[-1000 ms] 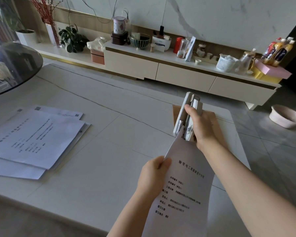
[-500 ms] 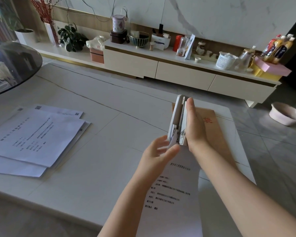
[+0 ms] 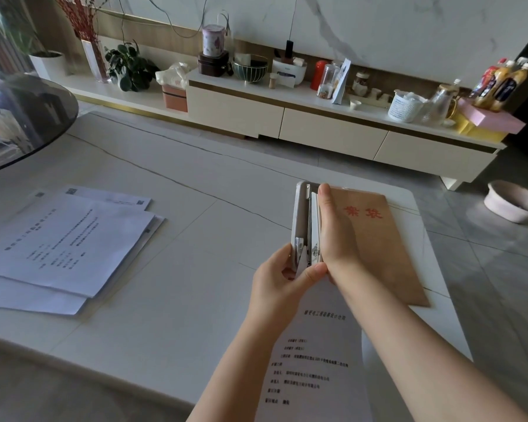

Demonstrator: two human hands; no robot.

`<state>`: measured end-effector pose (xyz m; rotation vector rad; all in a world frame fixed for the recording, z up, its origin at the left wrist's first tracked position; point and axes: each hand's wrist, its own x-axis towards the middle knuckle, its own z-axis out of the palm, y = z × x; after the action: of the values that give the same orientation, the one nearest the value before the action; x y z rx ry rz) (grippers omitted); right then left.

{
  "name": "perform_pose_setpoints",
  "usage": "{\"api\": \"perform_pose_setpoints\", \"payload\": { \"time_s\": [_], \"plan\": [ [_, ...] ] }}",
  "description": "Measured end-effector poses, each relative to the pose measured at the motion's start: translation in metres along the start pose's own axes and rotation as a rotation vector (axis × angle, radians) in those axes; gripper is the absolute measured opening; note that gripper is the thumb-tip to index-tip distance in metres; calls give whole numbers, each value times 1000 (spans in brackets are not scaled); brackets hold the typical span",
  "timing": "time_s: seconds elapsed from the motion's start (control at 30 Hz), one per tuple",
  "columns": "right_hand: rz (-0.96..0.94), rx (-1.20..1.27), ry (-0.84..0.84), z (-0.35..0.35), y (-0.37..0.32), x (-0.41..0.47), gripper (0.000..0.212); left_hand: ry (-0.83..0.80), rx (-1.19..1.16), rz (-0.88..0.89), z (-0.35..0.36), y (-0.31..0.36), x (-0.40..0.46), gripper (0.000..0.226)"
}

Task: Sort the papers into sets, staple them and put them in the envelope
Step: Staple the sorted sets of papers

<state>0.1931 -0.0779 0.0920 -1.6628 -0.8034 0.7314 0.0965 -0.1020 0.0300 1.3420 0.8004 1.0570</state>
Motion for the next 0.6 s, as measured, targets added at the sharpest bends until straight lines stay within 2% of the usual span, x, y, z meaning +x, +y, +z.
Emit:
{"api": "perform_pose_setpoints", "payload": {
  "time_s": [0.13, 0.27, 0.37, 0.43, 0.5, 0.57, 0.6],
  "plan": [
    [-45, 16, -1, -1, 0, 0, 77, 3, -64, -24, -1, 0, 1, 30],
    [-12, 18, 3, 2, 0, 2, 76, 48, -52, -34, 0, 0, 0, 43],
    [5, 37, 7, 1, 0, 2, 88, 43, -51, -44, 2, 2, 0, 41],
    [9, 36, 19, -2, 0, 4, 87, 37, -43, -50, 4, 2, -1, 48],
    [12, 16, 46, -5, 4, 5, 82, 4, -3, -87, 3, 2, 1, 48],
    [16, -7, 59, -8, 9, 7, 79, -71, 20, -161, 0, 4, 0, 36],
    [23, -19, 64, -9, 11, 8, 77, -123, 23, -222, -1, 4, -2, 43]
  ]
}}
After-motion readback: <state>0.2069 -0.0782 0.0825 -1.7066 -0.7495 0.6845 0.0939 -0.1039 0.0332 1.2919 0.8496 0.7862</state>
